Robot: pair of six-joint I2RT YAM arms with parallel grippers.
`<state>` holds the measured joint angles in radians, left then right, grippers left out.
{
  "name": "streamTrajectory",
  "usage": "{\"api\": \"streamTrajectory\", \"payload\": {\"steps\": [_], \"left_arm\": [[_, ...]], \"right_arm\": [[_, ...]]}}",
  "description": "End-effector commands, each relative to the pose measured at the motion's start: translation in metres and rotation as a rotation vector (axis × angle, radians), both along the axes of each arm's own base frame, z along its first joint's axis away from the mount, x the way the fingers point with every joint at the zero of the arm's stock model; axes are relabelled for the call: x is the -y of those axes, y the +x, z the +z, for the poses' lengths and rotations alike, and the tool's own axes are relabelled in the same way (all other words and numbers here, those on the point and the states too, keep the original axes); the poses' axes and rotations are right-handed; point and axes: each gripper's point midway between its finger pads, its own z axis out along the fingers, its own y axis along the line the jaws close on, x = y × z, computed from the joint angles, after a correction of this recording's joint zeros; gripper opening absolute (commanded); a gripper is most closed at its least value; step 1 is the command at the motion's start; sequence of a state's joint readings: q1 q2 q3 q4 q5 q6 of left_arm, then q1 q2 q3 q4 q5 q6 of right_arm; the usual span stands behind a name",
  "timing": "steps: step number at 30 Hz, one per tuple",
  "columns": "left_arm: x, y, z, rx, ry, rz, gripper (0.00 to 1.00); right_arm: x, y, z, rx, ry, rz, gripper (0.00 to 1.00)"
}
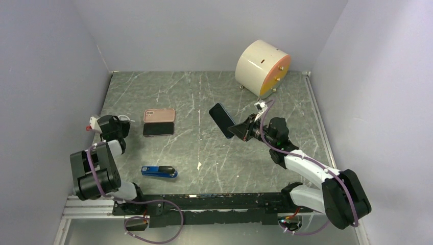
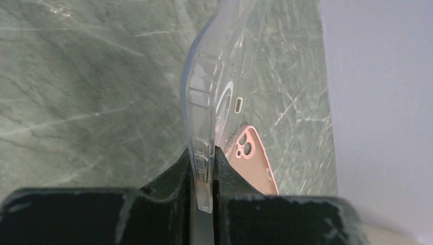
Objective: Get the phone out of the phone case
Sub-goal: Place the phone case at the center of the board.
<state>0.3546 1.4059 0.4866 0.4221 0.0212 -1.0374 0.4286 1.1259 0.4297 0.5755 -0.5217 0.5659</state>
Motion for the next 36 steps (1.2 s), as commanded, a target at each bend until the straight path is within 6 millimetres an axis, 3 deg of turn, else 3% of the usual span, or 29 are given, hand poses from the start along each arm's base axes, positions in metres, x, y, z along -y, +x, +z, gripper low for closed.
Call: {"api": "streamTrajectory", "payload": {"steps": [1,9,15,17,19,22,26,36], "left_arm": [[-0.012,0.024,0.014,0.084,0.004,-0.006,0.03],[-0.013,0.041,-0.019,0.059,-0.076,-0.027,0.03],[-0.015,0.038,-0.03,0.036,-0.092,-0.003,0.12],[-0.015,0.038,-0.033,0.022,-0.095,-0.003,0.18],[-0.014,0.038,-0.034,0.006,-0.105,-0.008,0.31],[-0.011,0.033,-0.039,-0.029,-0.122,-0.006,0.44],[-0.012,0.02,-0.046,-0.096,-0.116,0.014,0.52],[-0.022,-0.005,-0.051,-0.275,-0.082,0.074,0.53]], "right_arm": [[-0.001,0.006,0.041,0.173,0.055,-0.006,0.0],[-0.001,0.006,0.04,0.177,0.047,-0.002,0.0],[-0.001,0.005,0.041,0.179,0.048,0.003,0.0],[-0.001,0.005,0.041,0.179,0.048,0.005,0.0],[-0.001,0.005,0.041,0.179,0.047,0.004,0.0],[-0.001,0.006,0.041,0.178,0.045,0.001,0.0],[-0.001,0.006,0.041,0.176,0.045,-0.001,0.0],[0.0,0.005,0.042,0.18,0.044,-0.001,0.0]]}}
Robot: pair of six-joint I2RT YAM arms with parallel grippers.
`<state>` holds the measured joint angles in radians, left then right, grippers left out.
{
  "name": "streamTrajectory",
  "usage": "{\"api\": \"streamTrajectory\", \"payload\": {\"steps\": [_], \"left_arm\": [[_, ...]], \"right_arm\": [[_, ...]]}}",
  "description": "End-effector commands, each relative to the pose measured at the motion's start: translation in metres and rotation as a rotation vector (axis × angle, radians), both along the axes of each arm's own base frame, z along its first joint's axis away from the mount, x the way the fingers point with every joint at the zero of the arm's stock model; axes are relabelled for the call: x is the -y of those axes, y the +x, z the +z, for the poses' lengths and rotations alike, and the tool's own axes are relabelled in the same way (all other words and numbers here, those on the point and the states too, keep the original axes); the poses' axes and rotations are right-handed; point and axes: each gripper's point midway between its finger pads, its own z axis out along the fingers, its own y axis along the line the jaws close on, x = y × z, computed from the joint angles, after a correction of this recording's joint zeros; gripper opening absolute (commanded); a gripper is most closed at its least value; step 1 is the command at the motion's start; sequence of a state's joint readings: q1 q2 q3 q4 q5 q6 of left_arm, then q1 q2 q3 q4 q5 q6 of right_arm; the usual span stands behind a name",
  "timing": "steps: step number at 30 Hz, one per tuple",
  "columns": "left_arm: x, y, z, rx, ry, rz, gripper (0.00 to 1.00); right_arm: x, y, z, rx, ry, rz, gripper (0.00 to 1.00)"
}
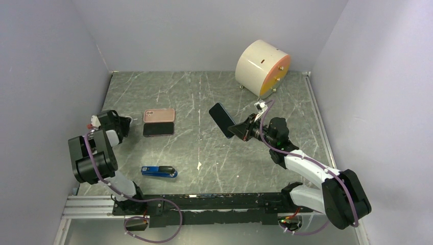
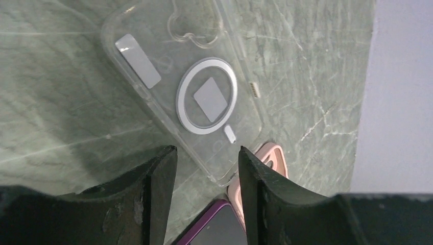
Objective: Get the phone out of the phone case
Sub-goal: Place the phone case at the center of the board.
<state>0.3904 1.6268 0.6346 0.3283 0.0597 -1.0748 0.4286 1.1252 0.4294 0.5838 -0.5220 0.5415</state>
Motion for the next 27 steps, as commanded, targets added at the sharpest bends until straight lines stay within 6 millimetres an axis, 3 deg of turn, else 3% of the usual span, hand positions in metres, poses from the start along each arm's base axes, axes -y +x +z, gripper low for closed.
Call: {"api": "streamTrajectory", "payload": {"steps": [1,13,27], "left_arm": [[-0.011,-0.024,-0.01,-0.156,0.04,0.05,0.52],[-0.004,-0.006,-0.028,-0.197,-0.01,-0.029,0.25],[0.011,-0.007,-0.022,-0.188,-0.019,-0.074,0.11]], "right_arm": [[-0.001,0.004,0.041,0.153,0.054,-0.001,0.0],[0.001,0.003,0.042,0.155,0.046,-0.007,0.0],[0.001,0.004,0.042,0.148,0.045,-0.011,0.0]]}}
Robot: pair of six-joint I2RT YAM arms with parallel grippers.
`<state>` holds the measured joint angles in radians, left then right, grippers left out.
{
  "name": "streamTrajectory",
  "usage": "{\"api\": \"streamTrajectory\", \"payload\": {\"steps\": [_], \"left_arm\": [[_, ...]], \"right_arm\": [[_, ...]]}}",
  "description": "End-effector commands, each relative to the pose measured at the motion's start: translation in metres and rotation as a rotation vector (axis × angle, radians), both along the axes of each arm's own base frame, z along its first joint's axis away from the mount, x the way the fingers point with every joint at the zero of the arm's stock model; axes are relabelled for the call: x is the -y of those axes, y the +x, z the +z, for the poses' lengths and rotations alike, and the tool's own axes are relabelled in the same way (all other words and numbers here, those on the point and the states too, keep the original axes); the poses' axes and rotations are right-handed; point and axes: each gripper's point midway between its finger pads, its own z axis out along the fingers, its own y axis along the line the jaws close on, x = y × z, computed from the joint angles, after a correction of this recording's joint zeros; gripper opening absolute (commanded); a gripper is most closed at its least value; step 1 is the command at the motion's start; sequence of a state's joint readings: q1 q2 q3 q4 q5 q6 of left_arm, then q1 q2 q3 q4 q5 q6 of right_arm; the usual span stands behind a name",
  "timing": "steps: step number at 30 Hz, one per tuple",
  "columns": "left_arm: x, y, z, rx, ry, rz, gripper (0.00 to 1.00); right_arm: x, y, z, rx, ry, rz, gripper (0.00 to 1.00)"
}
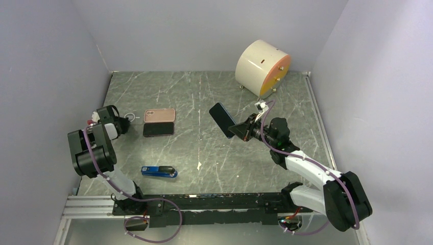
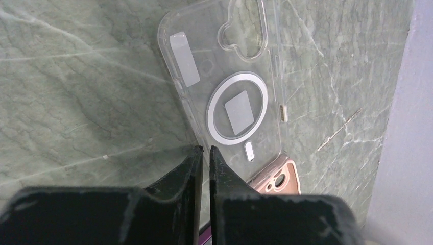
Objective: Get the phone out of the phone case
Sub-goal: Place the phone case at the center of the board.
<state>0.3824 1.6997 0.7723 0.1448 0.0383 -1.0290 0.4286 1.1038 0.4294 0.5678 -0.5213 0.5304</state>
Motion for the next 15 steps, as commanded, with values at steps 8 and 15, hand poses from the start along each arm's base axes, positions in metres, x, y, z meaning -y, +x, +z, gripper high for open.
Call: {"api": "streamTrajectory", "payload": {"steps": [8,15], "left_arm": [[0.018,-0.009,-0.004,-0.051,-0.017,-0.061,0.27],[0.023,-0.006,0.01,-0.024,-0.031,-0.069,0.5]], "right_arm": [[-0.001,0.005,0.039,0.135,0.051,-0.005,0.0],[-0.002,0.004,0.04,0.137,0.05,0.005,0.0]]}}
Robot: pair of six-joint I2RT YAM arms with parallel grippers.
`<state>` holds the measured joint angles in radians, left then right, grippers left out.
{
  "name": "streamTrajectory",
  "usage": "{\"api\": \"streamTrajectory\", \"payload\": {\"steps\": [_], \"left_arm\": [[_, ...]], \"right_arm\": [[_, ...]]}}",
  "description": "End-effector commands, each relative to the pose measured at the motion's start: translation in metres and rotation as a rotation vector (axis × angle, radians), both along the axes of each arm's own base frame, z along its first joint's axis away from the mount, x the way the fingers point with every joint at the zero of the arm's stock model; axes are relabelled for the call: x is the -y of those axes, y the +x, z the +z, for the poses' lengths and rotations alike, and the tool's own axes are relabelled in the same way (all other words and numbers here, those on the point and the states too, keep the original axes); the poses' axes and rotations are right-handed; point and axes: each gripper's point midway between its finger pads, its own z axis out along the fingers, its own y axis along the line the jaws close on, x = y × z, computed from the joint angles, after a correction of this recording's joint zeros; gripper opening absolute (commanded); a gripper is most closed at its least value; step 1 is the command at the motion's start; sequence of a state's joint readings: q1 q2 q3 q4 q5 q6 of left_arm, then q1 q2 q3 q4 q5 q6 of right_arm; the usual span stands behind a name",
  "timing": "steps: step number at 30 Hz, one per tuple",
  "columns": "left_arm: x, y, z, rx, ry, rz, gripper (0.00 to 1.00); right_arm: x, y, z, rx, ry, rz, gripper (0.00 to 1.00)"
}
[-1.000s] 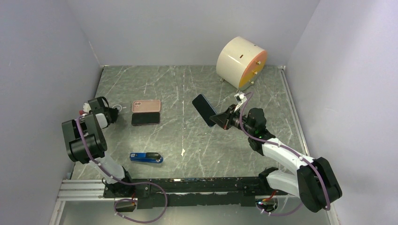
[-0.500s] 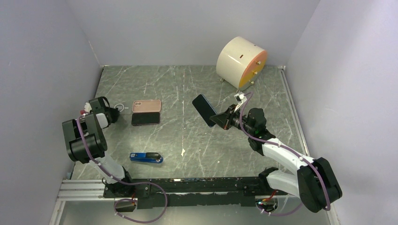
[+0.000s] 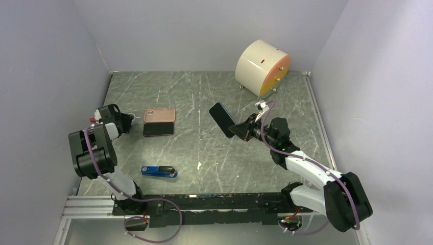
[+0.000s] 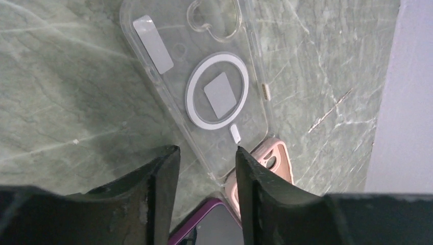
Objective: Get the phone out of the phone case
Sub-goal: Place the phone case at the center of the board, then place the phone at the center of the board.
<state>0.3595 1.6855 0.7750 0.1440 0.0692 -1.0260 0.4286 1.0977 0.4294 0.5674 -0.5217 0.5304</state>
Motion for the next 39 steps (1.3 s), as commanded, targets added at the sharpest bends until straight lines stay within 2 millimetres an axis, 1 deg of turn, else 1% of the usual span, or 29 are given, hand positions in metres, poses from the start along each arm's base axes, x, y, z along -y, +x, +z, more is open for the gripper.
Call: {"api": "streamTrajectory", "payload": {"steps": [1,3,5,7,8,10,15,17,22,24,26,30,32,35,37,39], "left_arm": [[0.009,-0.013,0.008,-0.043,-0.008,-0.023,0.53],[0.009,-0.018,0.019,-0.032,0.011,-0.026,0.6],[0.013,-0.022,0.032,-0.006,0.022,-0.045,0.69],[0.022,-0.027,0.046,0.019,0.026,-0.077,0.74],[0.027,-0.028,0.057,0.048,0.034,-0.095,0.75],[0.044,-0.027,0.075,0.108,0.039,-0.151,0.77],[0.099,-0.029,0.115,0.239,0.06,-0.351,0.83],[0.127,-0.032,0.129,0.284,0.083,-0.447,0.84],[0.18,-0.044,0.167,0.449,0.083,-0.63,0.88],[0.212,-0.052,0.181,0.538,0.059,-0.732,0.88],[0.24,-0.06,0.192,0.625,0.025,-0.818,0.89],[0.285,-0.078,0.204,0.74,-0.002,-0.96,0.89],[0.303,-0.086,0.211,0.792,-0.003,-1.022,0.89],[0.325,-0.096,0.22,0.87,-0.011,-1.088,0.89],[0.335,-0.099,0.228,0.921,-0.014,-1.116,0.89],[0.343,-0.099,0.23,0.943,-0.025,-1.127,0.88]], "right_arm": [[-0.002,0.004,0.038,0.132,0.049,0.01,0.0],[-0.003,0.003,0.039,0.131,0.054,0.018,0.0],[-0.004,0.002,0.039,0.129,0.06,0.021,0.0],[-0.004,0.002,0.04,0.129,0.064,0.023,0.0],[-0.005,0.002,0.041,0.127,0.069,0.024,0.0],[-0.005,0.002,0.042,0.121,0.079,0.024,0.0],[-0.006,-0.003,0.05,0.123,0.121,0.038,0.0],[-0.006,-0.004,0.053,0.125,0.134,0.04,0.0],[-0.006,-0.005,0.058,0.114,0.173,0.031,0.0],[-0.007,-0.006,0.061,0.108,0.198,0.037,0.0],[-0.009,-0.008,0.065,0.105,0.224,0.052,0.0],[-0.012,-0.01,0.069,0.092,0.268,0.074,0.0],[-0.014,-0.012,0.072,0.093,0.287,0.087,0.0],[-0.016,-0.015,0.075,0.094,0.301,0.101,0.0],[-0.017,-0.017,0.078,0.1,0.307,0.113,0.0],[-0.02,-0.021,0.082,0.113,0.316,0.137,0.0]]}}
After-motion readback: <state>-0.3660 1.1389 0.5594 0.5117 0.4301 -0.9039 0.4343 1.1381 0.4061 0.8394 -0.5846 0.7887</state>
